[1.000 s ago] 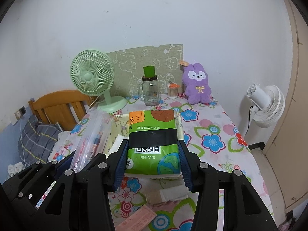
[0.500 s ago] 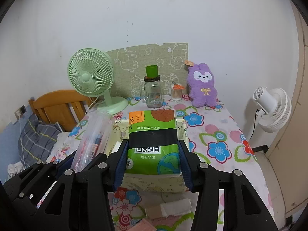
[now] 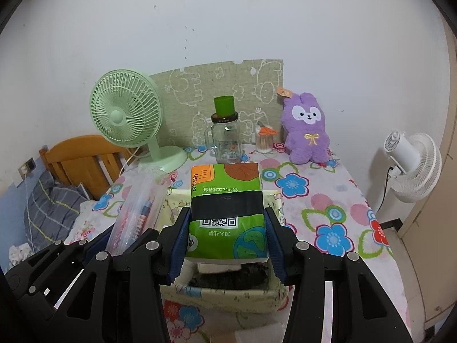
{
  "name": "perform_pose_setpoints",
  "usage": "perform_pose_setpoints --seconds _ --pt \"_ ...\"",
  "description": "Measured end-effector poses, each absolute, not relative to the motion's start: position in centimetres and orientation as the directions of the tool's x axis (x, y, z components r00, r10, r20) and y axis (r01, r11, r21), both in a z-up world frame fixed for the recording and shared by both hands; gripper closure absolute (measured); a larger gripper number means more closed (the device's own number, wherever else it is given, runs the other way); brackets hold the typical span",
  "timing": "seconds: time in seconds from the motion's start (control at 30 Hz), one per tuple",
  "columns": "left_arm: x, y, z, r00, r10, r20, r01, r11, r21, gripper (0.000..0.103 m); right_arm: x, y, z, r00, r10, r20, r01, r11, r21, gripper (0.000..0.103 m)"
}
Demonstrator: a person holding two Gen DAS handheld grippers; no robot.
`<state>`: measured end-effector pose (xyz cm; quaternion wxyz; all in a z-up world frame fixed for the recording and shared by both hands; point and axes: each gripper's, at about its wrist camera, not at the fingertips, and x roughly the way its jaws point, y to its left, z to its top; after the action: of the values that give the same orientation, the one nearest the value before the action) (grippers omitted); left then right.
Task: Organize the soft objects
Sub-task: 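Carry the straw pack over the box with the left tool while the right tool carries the green pack, then open both tools to release the straw pack and green pack into the box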
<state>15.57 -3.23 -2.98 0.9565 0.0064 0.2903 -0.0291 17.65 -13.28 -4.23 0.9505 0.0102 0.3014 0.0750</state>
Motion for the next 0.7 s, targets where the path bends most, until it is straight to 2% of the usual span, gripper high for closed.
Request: perform_pose_setpoints --seconds 0.37,0.7 --pt "19.2 -3.1 -4.9 0.803 -0.064 -0.593 0.073 0.997 -0.009 0.078 21.2 -13.5 -6.4 0.780 0.151 -0.607 -0.126 0.988 0.084 0.050" --pt "21.4 -2.1 -7.4 0.753 -0.026 -0.658 0.033 0.999 -0.002 0.059 23.6 -12.3 -9.1 0.736 0.160 -0.658 -0.144 0.986 0.080 0.050"
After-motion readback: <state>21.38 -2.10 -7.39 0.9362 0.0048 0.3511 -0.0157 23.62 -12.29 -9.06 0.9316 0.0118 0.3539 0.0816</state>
